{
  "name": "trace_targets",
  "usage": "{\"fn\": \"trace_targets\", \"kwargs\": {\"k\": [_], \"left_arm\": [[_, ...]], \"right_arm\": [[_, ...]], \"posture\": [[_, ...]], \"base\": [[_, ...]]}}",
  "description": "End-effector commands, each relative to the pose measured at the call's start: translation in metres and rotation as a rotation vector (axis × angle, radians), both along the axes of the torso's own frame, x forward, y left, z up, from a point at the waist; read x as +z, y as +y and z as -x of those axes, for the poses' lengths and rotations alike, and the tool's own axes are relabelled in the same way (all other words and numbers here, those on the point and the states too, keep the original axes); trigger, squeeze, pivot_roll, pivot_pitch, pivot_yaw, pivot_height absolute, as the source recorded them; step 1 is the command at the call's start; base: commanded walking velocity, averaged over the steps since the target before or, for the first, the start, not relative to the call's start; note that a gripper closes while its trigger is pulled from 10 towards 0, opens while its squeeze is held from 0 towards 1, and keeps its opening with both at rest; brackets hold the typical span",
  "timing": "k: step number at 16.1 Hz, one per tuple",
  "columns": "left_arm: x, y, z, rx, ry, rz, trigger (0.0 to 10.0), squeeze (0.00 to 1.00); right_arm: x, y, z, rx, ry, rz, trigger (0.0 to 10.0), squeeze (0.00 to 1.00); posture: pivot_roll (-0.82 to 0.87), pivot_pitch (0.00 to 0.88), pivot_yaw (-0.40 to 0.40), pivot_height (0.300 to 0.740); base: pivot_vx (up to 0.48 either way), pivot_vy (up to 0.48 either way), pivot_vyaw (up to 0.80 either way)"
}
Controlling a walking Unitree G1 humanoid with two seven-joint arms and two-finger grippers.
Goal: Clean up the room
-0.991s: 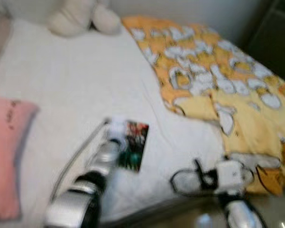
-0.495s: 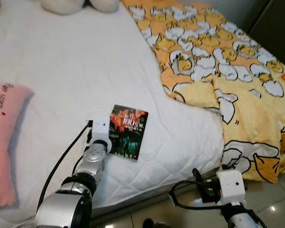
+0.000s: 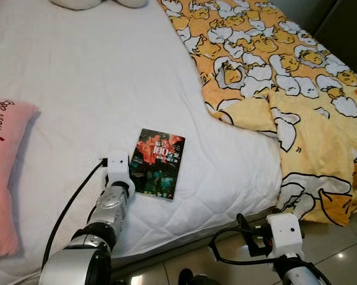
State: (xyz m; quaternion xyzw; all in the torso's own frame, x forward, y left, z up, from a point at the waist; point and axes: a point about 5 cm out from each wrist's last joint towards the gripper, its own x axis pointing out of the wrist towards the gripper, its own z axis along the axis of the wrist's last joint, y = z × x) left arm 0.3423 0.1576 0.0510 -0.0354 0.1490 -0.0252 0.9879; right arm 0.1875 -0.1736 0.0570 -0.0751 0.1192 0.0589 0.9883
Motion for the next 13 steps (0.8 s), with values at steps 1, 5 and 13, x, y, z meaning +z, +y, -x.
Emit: {"fn": "trace_targets", "kwargs": {"k": [1,5,13], "left_arm": [[-0.022,-0.015,0.015,-0.082,0.105,0.026,10.0,0.0],[-0.045,-0.034,0.033,-0.244,0.245,-0.101,0.0,0.0],[-0.049,-0.043,0.036,-0.278,0.331,-0.009,0.0,0.0]], "right_arm": [[-0.001,-0.005,0.004,-0.008,0.018,0.009,10.0,0.0],[-0.002,-0.003,0.0,0.002,0.026,0.012,10.0,0.0],[-0.001,-0.003,-0.003,-0.004,0.024,0.014,10.0,0.0]], "posture": [[-0.08,0.242,-0.135,0.74],[-0.08,0.244,-0.14,0.74],[-0.09,0.221,-0.128,0.74]], "base": [[0.0,0.0,0.0],[0.0,0.0,0.0],[0.0,0.0,0.0]]}}
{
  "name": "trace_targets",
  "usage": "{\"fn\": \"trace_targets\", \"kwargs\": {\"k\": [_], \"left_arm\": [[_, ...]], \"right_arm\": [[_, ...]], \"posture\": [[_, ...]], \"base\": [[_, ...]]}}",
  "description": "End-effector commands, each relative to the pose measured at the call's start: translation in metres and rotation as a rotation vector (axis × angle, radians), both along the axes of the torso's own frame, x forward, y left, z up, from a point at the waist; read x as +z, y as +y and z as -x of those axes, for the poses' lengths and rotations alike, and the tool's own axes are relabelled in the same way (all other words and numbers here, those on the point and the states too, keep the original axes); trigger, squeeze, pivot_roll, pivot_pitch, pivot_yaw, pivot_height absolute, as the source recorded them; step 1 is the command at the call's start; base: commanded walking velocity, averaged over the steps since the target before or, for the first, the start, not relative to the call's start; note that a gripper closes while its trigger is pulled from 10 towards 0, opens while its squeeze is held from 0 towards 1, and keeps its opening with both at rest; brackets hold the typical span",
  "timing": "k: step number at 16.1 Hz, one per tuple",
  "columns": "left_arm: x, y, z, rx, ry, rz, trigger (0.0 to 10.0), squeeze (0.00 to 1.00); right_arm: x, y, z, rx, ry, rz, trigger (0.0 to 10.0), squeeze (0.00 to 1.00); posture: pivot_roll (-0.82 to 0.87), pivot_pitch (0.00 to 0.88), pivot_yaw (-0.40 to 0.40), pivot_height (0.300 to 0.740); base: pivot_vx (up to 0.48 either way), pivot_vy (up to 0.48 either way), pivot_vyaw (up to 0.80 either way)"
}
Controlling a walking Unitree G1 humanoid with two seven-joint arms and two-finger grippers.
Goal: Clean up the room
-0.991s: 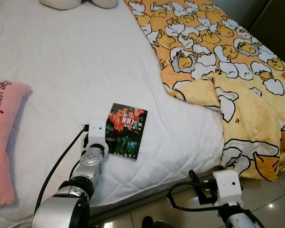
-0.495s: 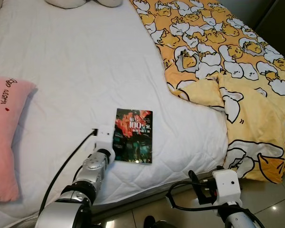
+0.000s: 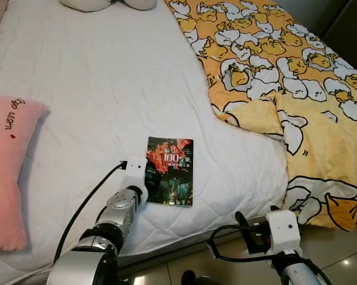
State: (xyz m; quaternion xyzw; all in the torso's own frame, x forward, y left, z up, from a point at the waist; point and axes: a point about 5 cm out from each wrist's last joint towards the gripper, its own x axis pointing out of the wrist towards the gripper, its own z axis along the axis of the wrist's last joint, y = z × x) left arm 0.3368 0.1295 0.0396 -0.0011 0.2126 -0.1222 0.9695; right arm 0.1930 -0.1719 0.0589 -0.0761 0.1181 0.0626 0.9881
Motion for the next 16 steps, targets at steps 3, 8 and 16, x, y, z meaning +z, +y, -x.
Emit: {"fn": "trace_targets", "kwargs": {"k": [3,8,16], "left_arm": [[-0.034,-0.016,0.028,-0.097,0.193,0.001,0.0,0.0],[-0.029,-0.026,0.025,-0.115,0.154,0.082,0.0,0.0],[0.038,-0.035,-0.016,-0.122,-0.127,0.427,0.0,0.0]], "right_arm": [[-0.003,-0.006,0.0,-0.014,0.018,0.013,10.0,0.0],[-0.003,-0.005,-0.003,-0.021,0.013,0.002,10.0,0.0],[-0.004,0.0,-0.032,-0.04,-0.032,-0.035,10.0,0.0]], "posture": [[-0.09,0.202,-0.123,0.74],[-0.08,0.201,-0.12,0.74],[0.02,0.11,-0.076,0.74]], "base": [[0.0,0.0,0.0],[0.0,0.0,0.0],[0.0,0.0,0.0]]}}
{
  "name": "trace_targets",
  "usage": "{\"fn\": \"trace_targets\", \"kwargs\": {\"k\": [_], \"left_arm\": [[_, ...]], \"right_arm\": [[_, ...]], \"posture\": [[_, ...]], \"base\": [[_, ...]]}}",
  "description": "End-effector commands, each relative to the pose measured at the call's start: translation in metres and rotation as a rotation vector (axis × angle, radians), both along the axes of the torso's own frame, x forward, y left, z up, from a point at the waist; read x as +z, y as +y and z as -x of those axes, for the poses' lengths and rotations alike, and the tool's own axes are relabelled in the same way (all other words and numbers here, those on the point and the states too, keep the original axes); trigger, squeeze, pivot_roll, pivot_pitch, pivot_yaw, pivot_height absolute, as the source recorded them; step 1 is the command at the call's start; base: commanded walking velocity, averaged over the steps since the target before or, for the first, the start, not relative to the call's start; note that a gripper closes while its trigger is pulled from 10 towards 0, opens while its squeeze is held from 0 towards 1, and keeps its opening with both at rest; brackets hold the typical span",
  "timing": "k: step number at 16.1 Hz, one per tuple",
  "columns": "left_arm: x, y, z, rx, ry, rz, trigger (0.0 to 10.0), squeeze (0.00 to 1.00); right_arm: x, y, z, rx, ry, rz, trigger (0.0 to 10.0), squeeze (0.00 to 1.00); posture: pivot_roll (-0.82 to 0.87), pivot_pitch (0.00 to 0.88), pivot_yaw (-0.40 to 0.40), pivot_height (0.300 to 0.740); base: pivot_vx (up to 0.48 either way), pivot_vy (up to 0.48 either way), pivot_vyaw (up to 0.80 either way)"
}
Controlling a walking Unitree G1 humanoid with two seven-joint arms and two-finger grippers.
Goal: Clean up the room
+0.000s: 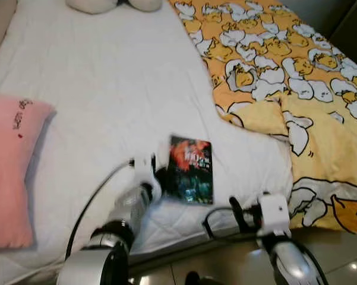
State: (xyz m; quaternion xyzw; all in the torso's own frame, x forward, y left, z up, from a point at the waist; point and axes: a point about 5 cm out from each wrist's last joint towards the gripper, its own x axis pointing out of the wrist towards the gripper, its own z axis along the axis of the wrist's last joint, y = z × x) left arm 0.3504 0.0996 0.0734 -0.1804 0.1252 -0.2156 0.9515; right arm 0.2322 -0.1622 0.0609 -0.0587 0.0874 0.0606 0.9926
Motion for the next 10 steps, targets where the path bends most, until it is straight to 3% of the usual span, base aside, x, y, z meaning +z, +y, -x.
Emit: {"fn": "trace_targets", "kwargs": {"k": [1,3,5,8,9,10], "left_arm": [[0.018,-0.005,-0.007,-0.034,-0.073,0.041,0.0,0.0],[0.023,-0.002,-0.007,-0.029,-0.118,0.04,0.0,0.0],[0.03,0.012,-0.01,0.049,-0.162,0.042,0.0,0.0],[0.04,0.022,-0.002,0.113,-0.253,-0.071,0.0,0.0],[0.039,0.019,0.003,0.092,-0.288,-0.165,10.0,0.0],[0.035,0.018,0.003,0.084,-0.311,-0.258,10.0,0.0]], "right_arm": [[-0.006,-0.008,-0.003,-0.041,0.014,-0.007,10.0,0.0],[-0.005,-0.008,-0.012,-0.048,-0.002,-0.014,10.0,0.0],[-0.004,-0.007,-0.022,-0.056,-0.024,-0.023,10.0,0.0],[0.002,-0.004,-0.032,-0.053,-0.065,-0.037,10.0,0.0],[0.004,-0.005,-0.035,-0.059,-0.082,-0.045,10.0,0.0],[0.006,-0.007,-0.038,-0.07,-0.097,-0.055,10.0,0.0]], "posture": [[0.05,0.074,-0.062,0.74],[0.06,0.053,-0.056,0.74],[0.09,0.021,-0.045,0.74],[0.13,0.0,-0.03,0.74],[0.14,0.0,-0.03,0.74],[0.14,0.0,-0.037,0.74]], "base": [[0.0,0.0,0.0],[0.0,0.0,0.0],[0.0,0.0,0.0],[0.0,0.0,0.0],[0.0,0.0,0.0],[0.0,0.0,0.0]]}}
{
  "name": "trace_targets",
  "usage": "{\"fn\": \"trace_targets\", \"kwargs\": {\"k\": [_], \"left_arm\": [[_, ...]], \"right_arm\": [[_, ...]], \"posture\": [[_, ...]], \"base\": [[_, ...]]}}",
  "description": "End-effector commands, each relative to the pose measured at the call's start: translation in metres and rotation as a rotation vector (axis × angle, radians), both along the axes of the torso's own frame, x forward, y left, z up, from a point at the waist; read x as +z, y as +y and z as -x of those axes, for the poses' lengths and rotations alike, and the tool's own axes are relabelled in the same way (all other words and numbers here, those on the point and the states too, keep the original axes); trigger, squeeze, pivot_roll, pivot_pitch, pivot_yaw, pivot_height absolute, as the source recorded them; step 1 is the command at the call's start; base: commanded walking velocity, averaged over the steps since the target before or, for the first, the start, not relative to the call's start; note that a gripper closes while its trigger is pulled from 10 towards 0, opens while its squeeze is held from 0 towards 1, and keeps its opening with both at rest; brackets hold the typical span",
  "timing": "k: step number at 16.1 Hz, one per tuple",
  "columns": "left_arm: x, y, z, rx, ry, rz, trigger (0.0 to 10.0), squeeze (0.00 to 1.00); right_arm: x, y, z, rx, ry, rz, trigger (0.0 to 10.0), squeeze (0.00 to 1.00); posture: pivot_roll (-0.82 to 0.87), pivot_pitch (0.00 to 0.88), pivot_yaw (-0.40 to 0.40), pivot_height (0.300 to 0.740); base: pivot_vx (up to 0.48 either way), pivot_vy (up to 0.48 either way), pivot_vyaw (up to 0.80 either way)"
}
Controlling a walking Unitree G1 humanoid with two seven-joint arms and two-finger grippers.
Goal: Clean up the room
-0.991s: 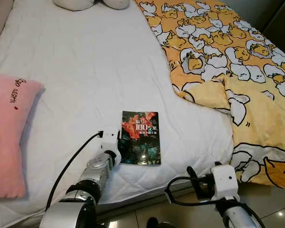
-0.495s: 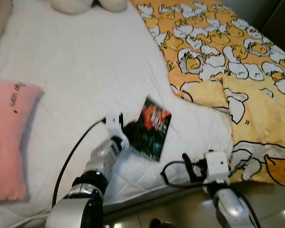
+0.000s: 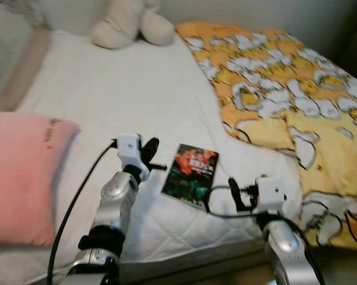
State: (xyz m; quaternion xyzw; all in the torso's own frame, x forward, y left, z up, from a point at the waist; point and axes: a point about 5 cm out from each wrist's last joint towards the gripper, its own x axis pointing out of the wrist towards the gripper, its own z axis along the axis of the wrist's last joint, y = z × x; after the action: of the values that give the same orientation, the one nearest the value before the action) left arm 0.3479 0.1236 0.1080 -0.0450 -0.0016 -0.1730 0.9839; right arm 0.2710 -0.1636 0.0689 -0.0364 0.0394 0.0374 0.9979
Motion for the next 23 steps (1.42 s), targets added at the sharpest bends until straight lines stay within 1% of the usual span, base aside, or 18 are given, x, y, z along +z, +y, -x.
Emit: {"fn": "trace_targets", "kwargs": {"k": [1,2,3,4,6,7,8,9,10,12,13,16,17,18,21,22,23], "left_arm": [[-0.001,-0.004,-0.001,0.004,-0.01,-0.066,10.0,0.0],[-0.004,0.001,-0.004,0.018,-0.005,-0.059,10.0,1.0],[-0.006,0.003,-0.005,0.029,0.005,-0.113,10.0,1.0],[-0.011,0.006,-0.007,0.068,0.038,-0.202,10.0,1.0],[-0.018,0.012,-0.006,0.126,0.055,-0.259,10.0,1.0],[-0.023,0.013,-0.003,0.145,0.05,-0.279,10.0,1.0],[-0.029,0.011,0.001,0.15,0.06,-0.264,10.0,1.0],[-0.034,0.008,0.006,0.159,0.061,-0.247,10.0,1.0],[-0.038,0.005,0.009,0.16,0.065,-0.243,10.0,1.0],[-0.043,-0.004,0.013,0.143,0.063,-0.284,10.0,1.0],[-0.043,-0.007,0.012,0.135,0.057,-0.292,10.0,1.0],[-0.035,-0.012,0.007,0.098,0.047,-0.226,10.0,1.0],[-0.033,-0.014,0.006,0.086,0.04,-0.217,10.0,1.0],[-0.033,-0.015,0.006,0.082,0.037,-0.218,10.0,1.0],[-0.031,-0.016,0.008,0.083,0.001,-0.228,10.0,1.0],[-0.027,-0.013,0.007,0.089,-0.022,-0.233,10.0,1.0],[-0.023,-0.008,0.006,0.101,-0.034,-0.219,10.0,1.0]], "right_arm": [[-0.001,-0.005,-0.001,-0.028,-0.002,-0.011,10.0,0.0],[-0.001,-0.005,-0.002,-0.028,-0.001,-0.007,10.0,0.0],[-0.001,-0.005,-0.003,-0.031,-0.006,0.001,10.0,0.0],[-0.001,-0.005,-0.001,-0.047,-0.012,0.002,10.0,0.0],[-0.004,-0.005,0.009,-0.069,-0.017,-0.005,10.0,0.0],[-0.006,-0.009,0.015,-0.103,-0.018,-0.026,10.0,0.0],[-0.008,-0.014,0.019,-0.148,-0.008,-0.072,10.0,0.0],[-0.013,-0.02,0.022,-0.202,0.025,-0.142,10.0,0.0],[-0.015,-0.021,0.024,-0.212,0.045,-0.17,10.0,0.0],[-0.012,-0.018,0.025,-0.173,0.026,-0.143,10.0,0.0],[-0.012,-0.017,0.025,-0.155,0.023,-0.119,10.0,0.0],[-0.012,-0.017,0.023,-0.14,0.025,-0.079,10.0,0.0],[-0.012,-0.016,0.021,-0.131,0.025,-0.048,10.0,0.0],[-0.012,-0.016,0.021,-0.132,0.029,-0.037,10.0,0.0],[-0.014,-0.012,0.017,-0.123,0.042,-0.078,10.0,0.0],[-0.015,-0.01,0.012,-0.118,0.052,-0.101,10.0,0.0],[-0.017,-0.009,0.004,-0.124,0.075,-0.158,10.0,0.0]], "posture": [[0.14,0.0,-0.037,0.74],[0.13,0.0,-0.039,0.74],[0.13,0.0,-0.041,0.74],[0.12,0.0,-0.043,0.74],[0.09,0.007,-0.034,0.74],[0.09,0.011,-0.031,0.74],[0.08,0.016,-0.028,0.74],[0.08,0.019,-0.028,0.74],[0.07,0.026,-0.026,0.74],[0.07,0.033,-0.029,0.74],[0.07,0.032,-0.03,0.74],[0.07,0.017,-0.032,0.74],[0.07,0.011,-0.032,0.74],[0.07,0.009,-0.032,0.74],[0.1,0.019,-0.03,0.74],[0.11,0.038,-0.03,0.74],[0.12,0.06,-0.026,0.74]], "base": [[0.0,0.0,0.0],[0.0,0.0,0.0],[0.0,0.0,0.0],[0.0,0.0,0.0],[0.0,0.0,0.0],[0.0,0.0,0.0],[0.0,0.0,0.0],[0.0,0.0,0.0],[0.0,0.0,0.0],[0.0,0.0,0.0],[0.0,0.0,0.0],[0.0,0.0,0.0],[0.0,0.0,0.0],[0.0,0.0,0.0],[0.0,0.0,0.0],[0.0,0.0,0.0],[0.0,0.0,0.0]]}}
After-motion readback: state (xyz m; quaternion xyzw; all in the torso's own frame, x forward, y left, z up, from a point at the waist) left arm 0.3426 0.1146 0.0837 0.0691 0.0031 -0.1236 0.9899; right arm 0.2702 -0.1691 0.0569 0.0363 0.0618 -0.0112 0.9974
